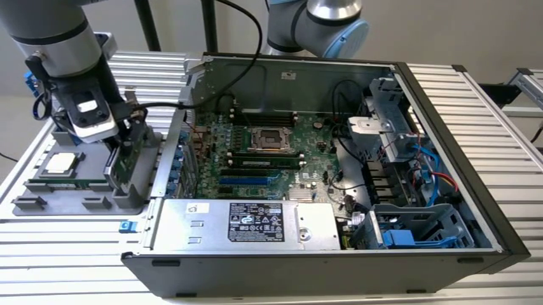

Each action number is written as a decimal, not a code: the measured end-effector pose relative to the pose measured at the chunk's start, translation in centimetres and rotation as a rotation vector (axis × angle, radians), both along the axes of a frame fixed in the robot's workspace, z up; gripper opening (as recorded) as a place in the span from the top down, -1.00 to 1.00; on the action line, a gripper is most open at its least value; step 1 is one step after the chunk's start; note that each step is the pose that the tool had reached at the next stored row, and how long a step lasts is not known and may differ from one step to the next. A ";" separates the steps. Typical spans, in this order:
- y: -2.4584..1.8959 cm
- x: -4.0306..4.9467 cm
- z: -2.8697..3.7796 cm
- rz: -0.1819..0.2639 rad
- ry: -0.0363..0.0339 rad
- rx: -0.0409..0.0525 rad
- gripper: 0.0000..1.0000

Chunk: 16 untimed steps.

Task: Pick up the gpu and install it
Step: 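Pick up the gpu and move the gpu toward the slot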

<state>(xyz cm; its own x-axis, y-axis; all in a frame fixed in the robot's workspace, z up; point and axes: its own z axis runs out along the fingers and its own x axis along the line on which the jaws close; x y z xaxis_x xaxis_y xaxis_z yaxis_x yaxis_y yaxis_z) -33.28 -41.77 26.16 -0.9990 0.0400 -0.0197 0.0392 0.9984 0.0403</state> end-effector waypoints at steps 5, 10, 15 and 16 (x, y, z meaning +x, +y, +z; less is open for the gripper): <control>0.00 0.00 0.19 0.000 0.0001 -0.0001 1.00; 0.00 0.00 0.41 0.000 0.0002 -0.0001 1.00; 0.00 0.00 0.64 0.000 0.0000 0.0000 1.00; 0.00 0.00 0.70 0.000 0.0001 0.0000 1.00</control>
<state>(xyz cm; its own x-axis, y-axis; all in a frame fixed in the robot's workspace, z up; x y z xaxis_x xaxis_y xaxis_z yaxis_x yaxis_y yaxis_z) -33.28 -41.77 26.85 -0.9990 0.0400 -0.0196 0.0392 0.9984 0.0402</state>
